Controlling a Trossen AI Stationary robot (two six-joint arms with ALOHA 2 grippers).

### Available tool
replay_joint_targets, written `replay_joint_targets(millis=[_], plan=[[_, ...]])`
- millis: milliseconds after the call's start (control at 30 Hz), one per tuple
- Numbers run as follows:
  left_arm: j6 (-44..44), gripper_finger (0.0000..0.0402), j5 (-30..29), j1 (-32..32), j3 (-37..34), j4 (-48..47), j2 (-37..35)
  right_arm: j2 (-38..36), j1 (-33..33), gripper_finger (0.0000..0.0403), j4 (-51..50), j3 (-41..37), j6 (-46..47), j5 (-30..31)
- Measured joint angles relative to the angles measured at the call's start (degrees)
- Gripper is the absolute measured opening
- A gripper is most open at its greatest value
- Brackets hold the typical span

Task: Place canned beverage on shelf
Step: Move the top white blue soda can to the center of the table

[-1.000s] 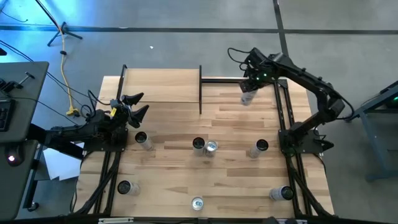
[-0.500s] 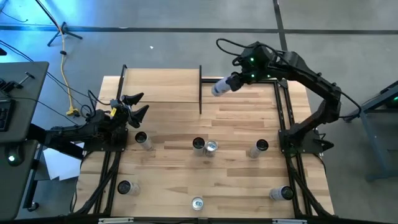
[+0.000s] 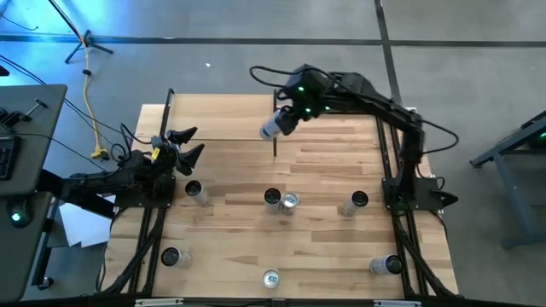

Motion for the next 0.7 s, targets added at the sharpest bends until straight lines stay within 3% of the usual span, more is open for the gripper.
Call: replay_joint_targets(millis=[133, 367, 533, 700], plan=[[0.0, 0.04, 0.0, 0.0, 0.0, 0.0, 0.0, -0.5, -1.4, 0.0242, 6.7, -4.6, 0.5, -3.2], [0.0, 0.04, 0.3, 0.0, 0.0, -1.0, 0.0, -0.5, -3.8, 0.0242, 5.6, -4.6, 0.9, -2.8], [0.0, 0.04, 0.4, 0.0, 0.0, -1.0, 0.0, -1.0, -2.4, 0.0242, -2.8, -2.8, 1.2, -2.5], [0.0, 0.04, 0.4, 0.0, 0.0, -1.2, 0.0, -0.9, 0.4, 0.0242, -12.8, -2.9, 3.4, 3.0]])
